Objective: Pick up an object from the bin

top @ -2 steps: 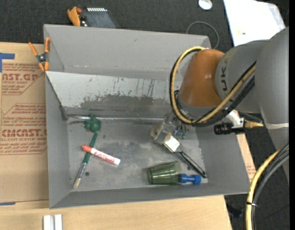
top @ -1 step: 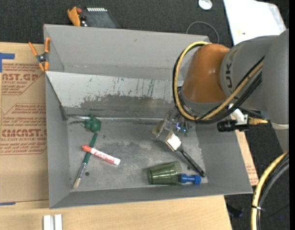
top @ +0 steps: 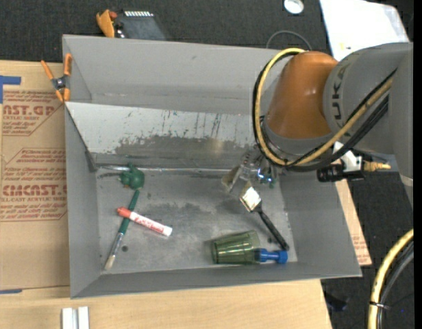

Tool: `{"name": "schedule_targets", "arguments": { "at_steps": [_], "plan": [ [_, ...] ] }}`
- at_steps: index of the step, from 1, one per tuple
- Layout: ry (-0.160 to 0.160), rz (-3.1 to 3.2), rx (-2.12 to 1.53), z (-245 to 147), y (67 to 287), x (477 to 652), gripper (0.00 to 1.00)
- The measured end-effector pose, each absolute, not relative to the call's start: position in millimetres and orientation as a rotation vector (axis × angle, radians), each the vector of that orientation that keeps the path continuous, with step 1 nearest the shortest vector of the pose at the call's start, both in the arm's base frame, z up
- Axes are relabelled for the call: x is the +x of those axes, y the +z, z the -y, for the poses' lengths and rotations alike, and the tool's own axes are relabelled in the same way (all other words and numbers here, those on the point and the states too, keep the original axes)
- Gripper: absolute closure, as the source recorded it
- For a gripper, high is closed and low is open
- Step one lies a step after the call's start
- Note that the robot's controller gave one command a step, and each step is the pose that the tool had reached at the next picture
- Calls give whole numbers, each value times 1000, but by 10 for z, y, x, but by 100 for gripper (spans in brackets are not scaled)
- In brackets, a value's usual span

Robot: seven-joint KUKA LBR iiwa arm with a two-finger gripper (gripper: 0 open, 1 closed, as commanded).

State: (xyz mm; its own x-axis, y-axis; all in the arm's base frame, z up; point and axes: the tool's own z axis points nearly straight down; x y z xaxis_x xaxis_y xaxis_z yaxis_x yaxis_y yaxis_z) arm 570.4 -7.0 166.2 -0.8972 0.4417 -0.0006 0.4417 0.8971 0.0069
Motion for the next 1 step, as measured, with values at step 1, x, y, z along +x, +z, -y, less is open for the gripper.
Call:
{"name": "schedule_targets", "arguments": {
  "at_steps": [1],
  "plan": [
    [13,-3056,710,66,1842,5711,100]
  ]
}}
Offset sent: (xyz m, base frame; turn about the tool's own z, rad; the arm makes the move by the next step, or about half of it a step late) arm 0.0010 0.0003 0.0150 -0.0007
